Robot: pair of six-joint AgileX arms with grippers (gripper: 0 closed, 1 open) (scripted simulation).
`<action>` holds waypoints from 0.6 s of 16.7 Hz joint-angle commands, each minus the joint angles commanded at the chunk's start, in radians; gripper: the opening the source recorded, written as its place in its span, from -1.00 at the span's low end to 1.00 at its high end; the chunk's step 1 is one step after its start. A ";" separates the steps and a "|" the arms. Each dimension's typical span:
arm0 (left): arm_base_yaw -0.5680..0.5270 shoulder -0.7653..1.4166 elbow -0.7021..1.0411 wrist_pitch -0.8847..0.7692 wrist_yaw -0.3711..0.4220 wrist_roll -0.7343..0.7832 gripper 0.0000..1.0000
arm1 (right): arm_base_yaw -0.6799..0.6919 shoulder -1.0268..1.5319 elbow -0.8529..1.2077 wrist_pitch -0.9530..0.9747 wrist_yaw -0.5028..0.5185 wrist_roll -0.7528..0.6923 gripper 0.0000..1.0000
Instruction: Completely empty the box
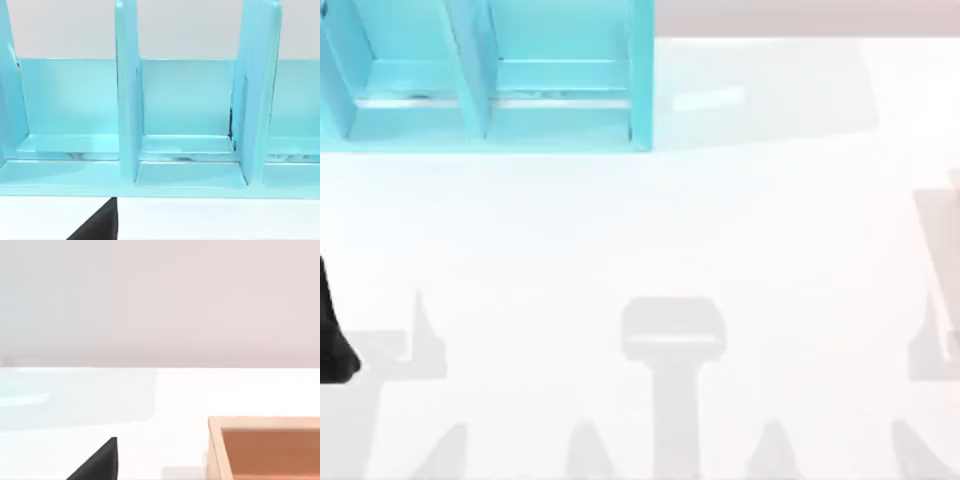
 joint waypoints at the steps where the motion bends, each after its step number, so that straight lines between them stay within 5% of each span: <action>1: 0.000 0.000 0.000 0.000 0.000 0.000 1.00 | 0.000 0.000 0.000 0.000 0.000 0.000 1.00; 10: 0.000 0.000 0.000 0.000 0.000 0.000 1.00 | -0.119 0.383 0.328 -0.328 0.007 -0.179 1.00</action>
